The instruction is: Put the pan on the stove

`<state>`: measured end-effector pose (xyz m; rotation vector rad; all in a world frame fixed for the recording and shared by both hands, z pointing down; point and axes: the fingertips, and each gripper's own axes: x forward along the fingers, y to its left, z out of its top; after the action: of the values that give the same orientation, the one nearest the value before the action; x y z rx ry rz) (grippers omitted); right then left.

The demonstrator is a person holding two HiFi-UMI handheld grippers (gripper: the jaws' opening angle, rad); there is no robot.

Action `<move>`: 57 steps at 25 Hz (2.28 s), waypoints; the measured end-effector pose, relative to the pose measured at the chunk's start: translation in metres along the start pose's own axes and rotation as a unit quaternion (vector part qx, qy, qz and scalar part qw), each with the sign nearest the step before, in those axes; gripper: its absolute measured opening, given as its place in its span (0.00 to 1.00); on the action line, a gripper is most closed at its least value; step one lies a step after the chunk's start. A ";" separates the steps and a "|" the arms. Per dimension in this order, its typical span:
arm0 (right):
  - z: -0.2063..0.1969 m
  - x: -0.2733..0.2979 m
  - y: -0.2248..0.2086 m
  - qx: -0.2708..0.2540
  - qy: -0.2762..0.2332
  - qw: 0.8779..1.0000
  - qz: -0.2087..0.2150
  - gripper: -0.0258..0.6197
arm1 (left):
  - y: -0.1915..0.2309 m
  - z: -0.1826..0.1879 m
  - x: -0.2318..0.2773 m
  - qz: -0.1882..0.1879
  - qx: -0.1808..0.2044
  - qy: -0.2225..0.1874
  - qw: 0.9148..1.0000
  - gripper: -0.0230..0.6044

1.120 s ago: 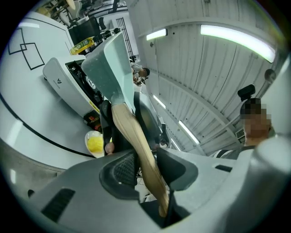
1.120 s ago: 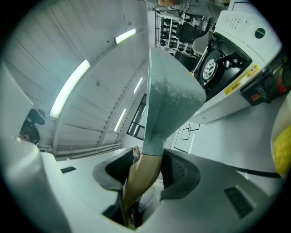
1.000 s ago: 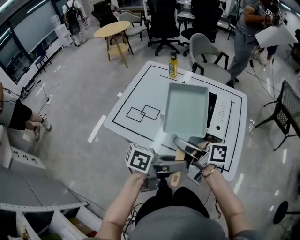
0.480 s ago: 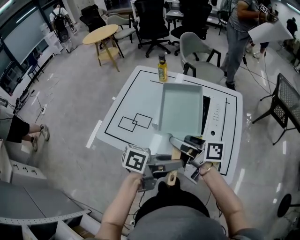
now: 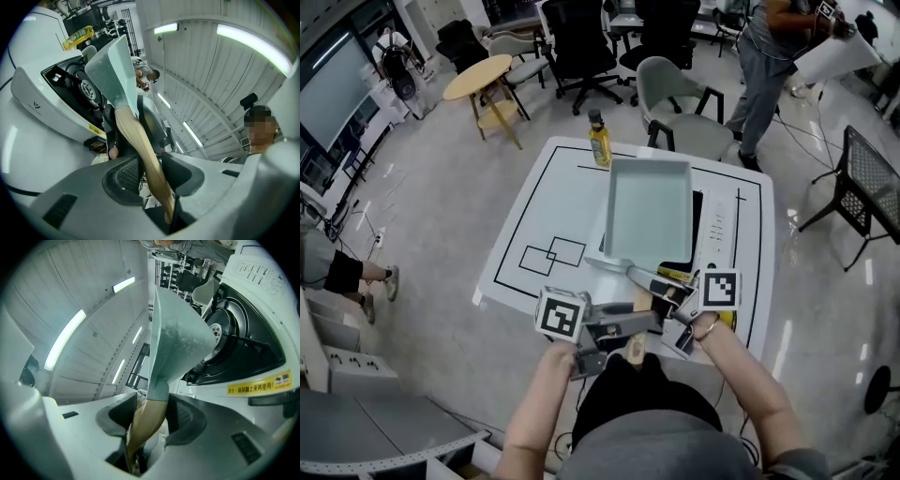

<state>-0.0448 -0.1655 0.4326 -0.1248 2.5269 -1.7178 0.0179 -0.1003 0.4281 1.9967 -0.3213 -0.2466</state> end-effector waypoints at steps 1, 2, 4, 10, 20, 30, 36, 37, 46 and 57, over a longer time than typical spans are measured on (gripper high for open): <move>0.002 0.000 -0.002 0.001 -0.006 1.000 -0.002 0.31 | 0.001 0.001 0.000 -0.004 -0.003 0.004 1.000 0.23; 0.004 0.000 -0.004 0.003 -0.012 1.000 -0.007 0.31 | 0.003 0.002 -0.001 -0.009 -0.006 0.010 1.000 0.23; 0.009 0.001 -0.009 0.008 -0.028 0.999 -0.023 0.31 | 0.006 0.007 -0.002 -0.021 -0.009 0.024 0.999 0.23; 0.018 0.010 -0.020 0.024 -0.079 0.995 -0.051 0.31 | 0.012 0.018 -0.011 -0.056 -0.029 0.064 0.996 0.24; 0.016 0.019 -0.031 0.047 -0.152 0.984 -0.085 0.31 | 0.021 0.019 -0.029 -0.084 -0.036 0.126 0.988 0.24; 0.016 0.013 -0.052 0.066 -0.158 0.981 -0.094 0.31 | 0.032 0.020 -0.025 -0.064 -0.066 0.123 0.988 0.24; 0.021 0.018 -0.057 0.090 -0.158 0.980 -0.082 0.31 | 0.039 0.027 -0.023 -0.052 -0.077 0.111 0.989 0.24; 0.023 0.018 -0.057 0.090 -0.158 0.980 -0.080 0.31 | 0.039 0.028 -0.022 -0.048 -0.081 0.111 0.989 0.24; 0.030 0.010 -0.063 0.106 -0.159 0.979 -0.068 0.31 | 0.045 0.031 -0.013 -0.033 -0.097 0.116 0.988 0.24; 0.036 0.008 -0.069 0.123 -0.154 0.978 -0.062 0.32 | 0.046 0.038 -0.007 -0.032 -0.134 0.100 0.985 0.24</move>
<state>-0.0472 -0.2252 0.4831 -0.4994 2.1105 -1.8712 -0.0058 -0.1492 0.4540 1.7496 -0.0900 -0.1210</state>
